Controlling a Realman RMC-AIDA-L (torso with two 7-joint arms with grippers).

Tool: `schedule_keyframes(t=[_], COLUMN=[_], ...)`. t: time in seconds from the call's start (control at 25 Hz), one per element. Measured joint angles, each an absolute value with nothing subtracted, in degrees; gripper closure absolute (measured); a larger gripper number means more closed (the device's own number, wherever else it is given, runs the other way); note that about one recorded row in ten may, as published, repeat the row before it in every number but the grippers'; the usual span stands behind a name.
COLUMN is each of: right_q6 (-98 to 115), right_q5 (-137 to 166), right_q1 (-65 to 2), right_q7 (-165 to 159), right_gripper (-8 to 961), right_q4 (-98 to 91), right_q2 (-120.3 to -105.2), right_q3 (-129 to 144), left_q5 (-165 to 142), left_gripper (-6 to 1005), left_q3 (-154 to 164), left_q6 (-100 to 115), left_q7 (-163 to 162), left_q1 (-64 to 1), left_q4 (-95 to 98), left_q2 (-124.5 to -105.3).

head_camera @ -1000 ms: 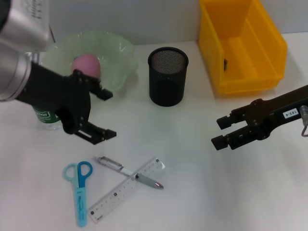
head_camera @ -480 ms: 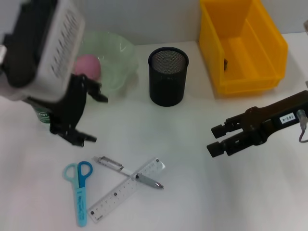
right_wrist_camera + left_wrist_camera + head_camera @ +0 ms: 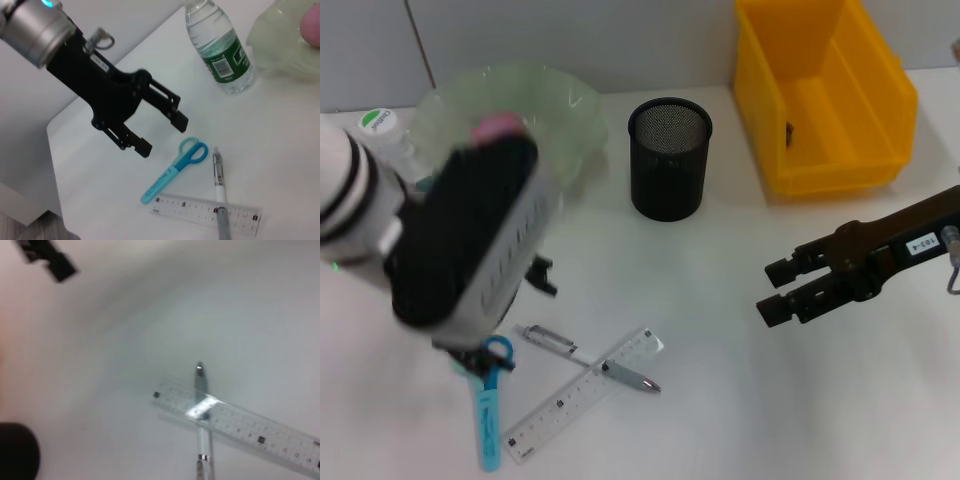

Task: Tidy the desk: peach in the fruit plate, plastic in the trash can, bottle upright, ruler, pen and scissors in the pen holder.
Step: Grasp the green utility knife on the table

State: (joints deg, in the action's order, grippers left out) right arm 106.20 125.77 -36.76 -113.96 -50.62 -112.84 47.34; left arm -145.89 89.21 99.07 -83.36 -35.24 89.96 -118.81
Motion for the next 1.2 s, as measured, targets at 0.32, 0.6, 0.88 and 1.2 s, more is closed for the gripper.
schedule_keyframes(t=[0.32, 0.6, 0.88, 1.2], right_q6=[107.2, 106.9, 106.7, 106.4], right_q5=[125.6, 125.3, 125.2, 125.1], right_q1=[-36.0, -35.1, -35.4, -35.3], right_q7=[-113.2, -112.8, -112.9, -111.9], right_gripper=[123, 124, 123, 123], right_q4=[-50.8, -50.6, -50.6, -49.8], right_q2=[-112.89, -113.17, -113.38, -113.69], right_q3=[47.1, 47.0, 46.3, 44.8], left_q5=[-149.3, -147.1, -144.9, -144.5], left_gripper=[225, 242, 322, 417], left_q3=[99.6, 102.9, 105.2, 106.9], left_q6=[96.4, 97.4, 97.1, 94.8], left_q7=[-81.2, -78.9, -77.5, -71.8], left_q1=[-29.8, -28.7, -29.6, -30.6], left_q4=[93.8, 96.9, 96.3, 93.9], left_q2=[-116.60, -114.04, -112.06, -111.36])
